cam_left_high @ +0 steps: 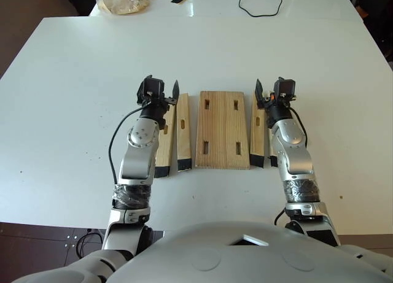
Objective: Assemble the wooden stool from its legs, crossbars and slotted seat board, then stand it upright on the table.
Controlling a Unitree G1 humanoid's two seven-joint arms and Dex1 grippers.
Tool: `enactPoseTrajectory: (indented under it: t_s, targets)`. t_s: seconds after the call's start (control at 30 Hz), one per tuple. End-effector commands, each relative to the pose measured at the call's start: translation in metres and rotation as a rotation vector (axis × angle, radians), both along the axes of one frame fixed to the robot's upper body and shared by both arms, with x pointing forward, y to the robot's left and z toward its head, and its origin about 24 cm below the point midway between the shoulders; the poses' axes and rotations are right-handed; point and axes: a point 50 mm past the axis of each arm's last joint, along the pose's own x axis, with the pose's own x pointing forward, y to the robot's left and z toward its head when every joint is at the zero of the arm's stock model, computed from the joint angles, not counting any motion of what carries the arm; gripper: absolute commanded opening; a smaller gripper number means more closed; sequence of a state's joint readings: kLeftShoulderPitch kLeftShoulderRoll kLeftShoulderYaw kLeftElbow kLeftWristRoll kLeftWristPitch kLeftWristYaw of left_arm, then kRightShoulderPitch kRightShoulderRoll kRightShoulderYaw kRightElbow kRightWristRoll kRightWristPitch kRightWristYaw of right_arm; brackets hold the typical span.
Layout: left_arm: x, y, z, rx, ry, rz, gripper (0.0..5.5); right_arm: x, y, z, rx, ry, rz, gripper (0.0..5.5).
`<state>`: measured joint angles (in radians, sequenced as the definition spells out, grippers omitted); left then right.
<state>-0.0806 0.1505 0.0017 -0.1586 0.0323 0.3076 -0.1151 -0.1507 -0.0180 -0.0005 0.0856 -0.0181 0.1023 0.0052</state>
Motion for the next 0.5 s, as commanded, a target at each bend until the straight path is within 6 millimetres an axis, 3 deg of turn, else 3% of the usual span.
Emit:
enactPoseTrajectory:
  t_s: [0.03,0.13,0.27,0.4,0.5]
  targets:
    - [-0.015,0.045,0.017,0.059,0.062,0.059,3.96,-0.006,-0.004,-0.004,-0.001,0.005,-0.037,3.43]
    - [-0.025,0.06,0.024,-0.019,0.179,0.076,3.96,-0.012,-0.008,-0.007,-0.001,0.008,-0.068,3.43]
    - [-0.055,0.073,0.018,-0.009,0.387,-0.009,3.96,-0.017,-0.016,-0.007,-0.002,0.004,-0.121,3.43]
    - [-0.071,0.075,0.02,-0.027,0.498,-0.074,3.96,-0.022,-0.017,-0.007,-0.003,0.0,-0.141,3.43]
    - [-0.074,0.072,0.02,-0.059,0.527,-0.097,3.54,-0.024,-0.017,-0.009,-0.001,0.008,-0.149,3.43]
